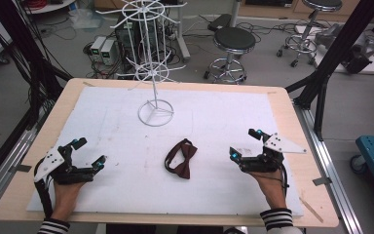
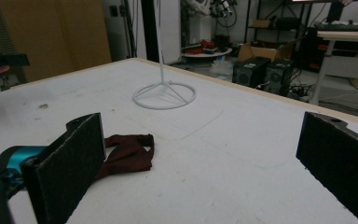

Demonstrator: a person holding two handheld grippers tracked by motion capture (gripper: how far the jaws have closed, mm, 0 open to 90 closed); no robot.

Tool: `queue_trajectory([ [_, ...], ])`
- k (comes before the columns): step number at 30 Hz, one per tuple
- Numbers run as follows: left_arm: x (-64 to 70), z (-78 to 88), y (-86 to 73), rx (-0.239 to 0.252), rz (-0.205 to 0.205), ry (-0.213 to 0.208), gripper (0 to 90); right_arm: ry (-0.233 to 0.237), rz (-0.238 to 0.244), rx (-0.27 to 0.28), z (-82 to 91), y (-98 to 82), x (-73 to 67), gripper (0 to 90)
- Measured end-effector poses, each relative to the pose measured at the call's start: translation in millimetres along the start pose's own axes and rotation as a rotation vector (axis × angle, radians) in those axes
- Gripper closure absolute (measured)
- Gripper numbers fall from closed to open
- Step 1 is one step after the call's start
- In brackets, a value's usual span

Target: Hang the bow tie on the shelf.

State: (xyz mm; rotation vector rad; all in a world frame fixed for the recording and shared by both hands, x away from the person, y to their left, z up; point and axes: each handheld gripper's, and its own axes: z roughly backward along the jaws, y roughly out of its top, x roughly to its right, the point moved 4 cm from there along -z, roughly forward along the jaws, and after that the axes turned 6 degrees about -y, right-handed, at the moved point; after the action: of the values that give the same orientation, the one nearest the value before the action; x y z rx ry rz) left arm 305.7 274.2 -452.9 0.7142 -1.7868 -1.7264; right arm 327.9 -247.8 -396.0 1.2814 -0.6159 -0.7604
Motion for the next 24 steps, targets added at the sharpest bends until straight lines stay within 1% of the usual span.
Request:
queue_trajectory([
  [1,-0.1,0.2,-0.1,-0.003,-0.003,-0.001,1.8,0.0,0.0,0.0,0.0,0.0,0.0,0.6],
  [2,0.1,-0.1,0.0,0.001,0.0,0.0,1.8,0.017,0.024,-0.018,-4.1,7.3,-0.7,0.6],
  [3,0.2,0.0,-0.1,-0.001,-0.003,0.0,1.8,0.025,0.039,-0.024,-6.7,10.4,-0.7,0.6],
  [4,0.4,0.0,-0.1,-0.001,-0.003,-0.001,1.8,0.025,0.039,-0.024,-6.7,10.4,-0.7,0.6],
  [5,0.4,0.0,-0.1,-0.001,-0.003,-0.001,1.8,0.046,0.053,-0.051,-11.1,15.1,-2.1,0.6],
  [6,0.1,0.1,0.0,-0.003,-0.003,-0.002,1.8,0.066,0.064,-0.062,-14.6,18.5,-2.9,0.6],
  [7,0.2,0.0,0.0,0.001,0.0,-0.001,1.8,0.089,0.053,-0.084,-16.9,20.9,-4.6,0.6],
  [8,0.0,0.2,0.0,0.002,0.0,-0.003,1.8,0.089,0.053,-0.084,-16.9,20.9,-4.6,0.6],
  [9,0.0,0.2,0.1,0.002,0.001,-0.003,1.8,0.128,0.056,-0.111,-23.2,26.4,-7.6,0.6],
  [10,0.0,0.2,0.0,0.002,0.0,-0.003,1.8,0.128,0.056,-0.111,-23.2,26.4,-7.6,0.6],
  [11,0.1,0.2,0.1,0.002,0.0,-0.003,1.8,0.137,0.068,-0.119,-26.2,29.2,-8.6,0.6],
  [12,0.3,0.2,0.0,0.002,0.0,-0.001,1.8,0.156,0.088,-0.143,-31.8,34.3,-11.3,0.6],
  [13,0.3,0.2,0.0,0.002,0.0,-0.001,1.8,0.165,0.1,-0.156,-34.7,36.6,-12.4,0.6],
  [14,0.3,0.2,0.0,0.002,0.0,-0.001,1.8,0.173,0.114,-0.153,-37.6,39.0,-13.3,0.6],
  [15,0.3,0.2,0.0,0.002,0.001,0.0,1.8,0.173,0.114,-0.153,-37.6,39.0,-13.3,0.6],
  [16,0.1,0.2,0.1,0.002,-0.001,-0.002,1.8,0.201,0.134,-0.171,-42.3,42.5,-16.0,0.6],
  [17,0.0,0.2,0.0,0.002,-0.001,-0.001,1.8,0.208,0.157,-0.175,-45.0,43.9,-16.6,0.6],
  [18,0.1,0.2,0.1,0.002,0.0,-0.002,1.8,0.208,0.157,-0.175,-45.0,43.9,-16.6,0.6],
  [19,0.1,0.2,0.0,0.002,-0.001,-0.001,1.8,0.219,0.175,-0.188,-47.2,44.8,-17.6,0.6],
  [20,0.0,0.3,0.0,0.002,0.0,-0.001,1.8,0.243,0.199,-0.205,-51.9,45.9,-18.9,0.6],
  [21,0.0,0.2,0.0,0.002,0.0,-0.001,1.8,0.252,0.204,-0.218,-54.1,46.3,-19.4,0.6],
  [22,-0.1,0.2,0.0,0.002,0.001,-0.001,1.8,0.252,0.204,-0.218,-54.1,46.3,-19.4,0.6],
  [23,-0.1,0.2,0.0,0.004,0.003,0.001,1.8,0.274,0.222,-0.23,-58.4,47.6,-20.7,0.6],
  [24,-0.1,0.3,0.0,0.004,0.003,0.0,1.8,0.283,0.232,-0.232,-60.6,48.6,-21.3,0.6],
])
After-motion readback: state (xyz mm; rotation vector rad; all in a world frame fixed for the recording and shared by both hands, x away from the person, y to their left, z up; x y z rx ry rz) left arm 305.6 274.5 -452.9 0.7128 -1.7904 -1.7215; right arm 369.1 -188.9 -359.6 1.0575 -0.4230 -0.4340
